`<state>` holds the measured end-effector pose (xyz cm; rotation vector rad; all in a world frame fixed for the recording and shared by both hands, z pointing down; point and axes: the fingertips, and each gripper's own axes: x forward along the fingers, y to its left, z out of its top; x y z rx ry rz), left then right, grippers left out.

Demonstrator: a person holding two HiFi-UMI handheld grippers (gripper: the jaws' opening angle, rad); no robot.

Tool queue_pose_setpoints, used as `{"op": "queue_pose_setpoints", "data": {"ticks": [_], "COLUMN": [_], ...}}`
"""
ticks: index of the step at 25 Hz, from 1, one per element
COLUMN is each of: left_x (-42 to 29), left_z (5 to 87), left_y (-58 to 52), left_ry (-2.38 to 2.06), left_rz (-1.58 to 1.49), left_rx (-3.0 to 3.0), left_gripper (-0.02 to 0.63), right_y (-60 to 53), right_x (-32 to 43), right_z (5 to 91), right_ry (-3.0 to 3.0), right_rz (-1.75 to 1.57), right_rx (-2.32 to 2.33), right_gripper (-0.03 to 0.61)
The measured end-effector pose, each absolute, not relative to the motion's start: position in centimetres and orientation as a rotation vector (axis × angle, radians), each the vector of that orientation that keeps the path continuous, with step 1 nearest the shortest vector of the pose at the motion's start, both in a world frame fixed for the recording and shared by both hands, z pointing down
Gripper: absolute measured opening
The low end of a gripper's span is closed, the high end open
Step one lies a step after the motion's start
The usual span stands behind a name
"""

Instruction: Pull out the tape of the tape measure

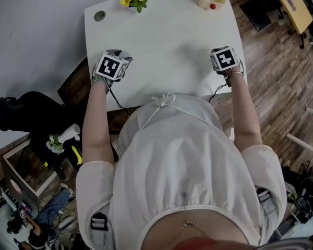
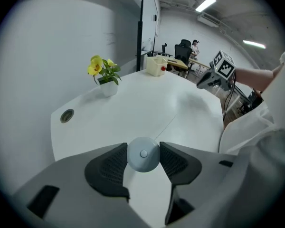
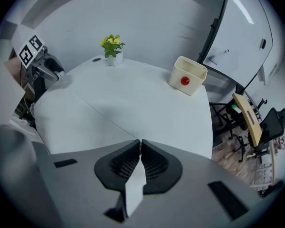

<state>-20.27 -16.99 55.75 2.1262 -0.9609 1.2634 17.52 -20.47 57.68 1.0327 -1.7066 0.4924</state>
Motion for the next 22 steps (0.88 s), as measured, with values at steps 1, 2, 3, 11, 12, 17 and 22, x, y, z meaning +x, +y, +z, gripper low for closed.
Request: {"op": "queue_pose_setpoints", "data": {"ticks": [1,2,3,11,12,17,22], "left_x": [-20.4,-20.5,-20.5,-21.0,-21.0,-20.9,-20.4], "left_z": [55.5,55.3,55.2,56.3,56.5,57.7,59.6], "left_y": [-17.1,-17.2,-17.4,-17.4,-17.4,-18.1,-18.2], "left_ry": [-0.969,-0.977,-0.986,-1.018,-1.022,-1.029,-0.997], "left_rz": [1.244,1.239,1.242,1.182,1.182,1.185,1.257], "left_rx": [2.126,2.126,2.124,2.06,2.053,2.027,2.005], "left_gripper": [0.229,0.229,0.229,0.229,0.229,0.229,0.229], "right_y": [-20.1,-20.0,-20.1,-20.9,-21.0,-21.4,-21.5], "right_x": [17.6,17.5,17.4,16.8,16.8,16.6,15.8], "right_z": [58.0,58.1,58.0,58.0,58.2,59.3,61.2], "right_ry": [-1.716,-1.721,-1.722,-1.729,-1.728,-1.711,-1.714], "right_rz": [0.542,0.561,0.556,0.521,0.519,0.536,0.543], "right_rx": [1.029,1.029,1.033,1.026,1.023,1.02,0.975], "right_gripper": [0.017,0.017,0.017,0.018,0.018,0.02,0.02]}}
